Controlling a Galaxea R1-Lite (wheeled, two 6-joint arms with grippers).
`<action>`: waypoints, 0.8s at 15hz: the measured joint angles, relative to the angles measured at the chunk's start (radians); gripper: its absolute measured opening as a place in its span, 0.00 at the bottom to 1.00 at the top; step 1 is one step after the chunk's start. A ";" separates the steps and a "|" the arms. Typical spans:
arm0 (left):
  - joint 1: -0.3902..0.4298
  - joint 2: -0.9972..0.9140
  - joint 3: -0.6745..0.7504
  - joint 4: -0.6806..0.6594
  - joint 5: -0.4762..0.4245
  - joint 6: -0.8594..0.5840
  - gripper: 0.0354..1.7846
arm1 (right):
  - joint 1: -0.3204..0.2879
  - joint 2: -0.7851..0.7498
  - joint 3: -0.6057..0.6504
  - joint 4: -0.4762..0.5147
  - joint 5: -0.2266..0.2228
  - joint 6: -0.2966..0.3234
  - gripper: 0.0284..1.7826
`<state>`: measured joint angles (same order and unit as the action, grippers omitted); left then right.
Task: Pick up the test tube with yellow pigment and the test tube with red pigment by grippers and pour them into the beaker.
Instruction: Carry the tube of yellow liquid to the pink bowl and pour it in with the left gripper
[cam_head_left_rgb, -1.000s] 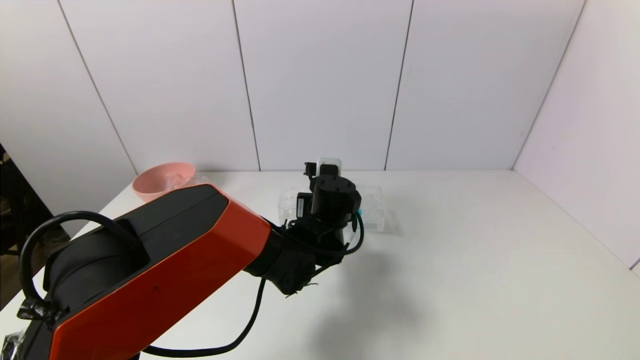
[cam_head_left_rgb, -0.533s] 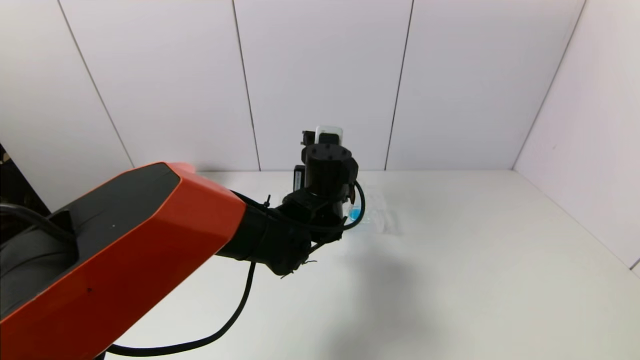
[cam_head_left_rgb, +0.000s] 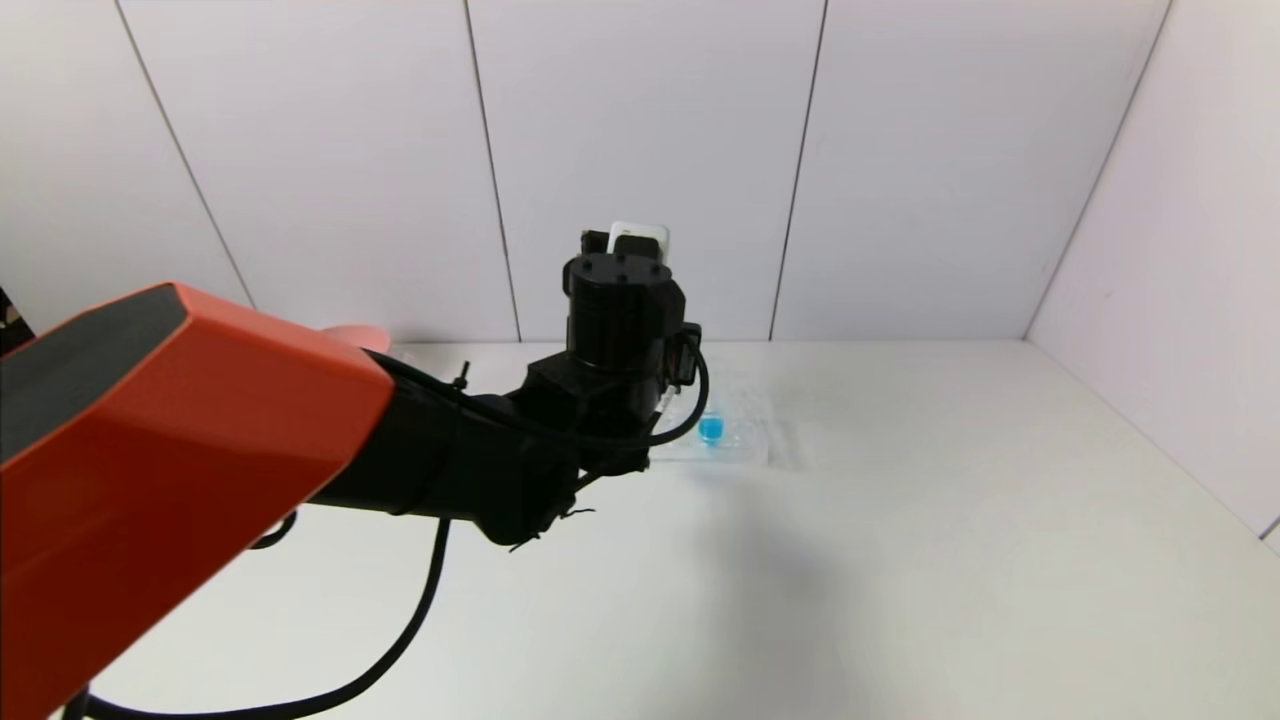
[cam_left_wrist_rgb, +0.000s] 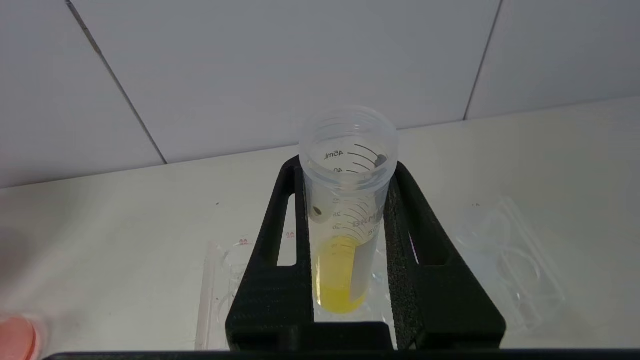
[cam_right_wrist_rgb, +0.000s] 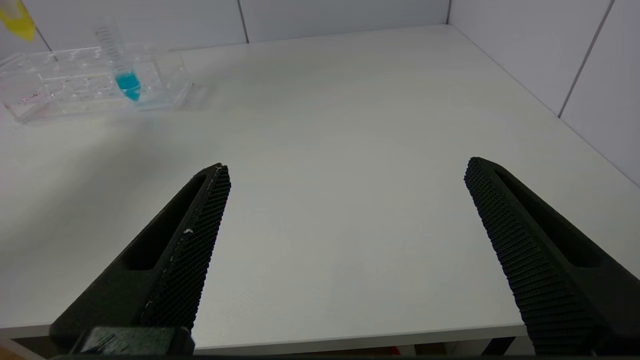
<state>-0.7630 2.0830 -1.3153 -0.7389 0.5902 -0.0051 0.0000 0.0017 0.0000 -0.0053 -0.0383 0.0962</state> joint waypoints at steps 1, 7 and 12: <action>0.015 -0.043 0.040 0.017 -0.049 0.000 0.23 | 0.000 0.000 0.000 0.000 0.000 0.000 0.96; 0.283 -0.370 0.308 0.172 -0.516 0.025 0.23 | 0.000 0.000 0.000 0.000 0.000 0.000 0.96; 0.605 -0.526 0.456 0.191 -0.876 0.079 0.23 | 0.000 0.000 0.000 0.000 0.000 0.000 0.96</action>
<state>-0.1577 1.5568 -0.8591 -0.5483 -0.2855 0.0734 0.0000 0.0017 0.0000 -0.0057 -0.0383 0.0962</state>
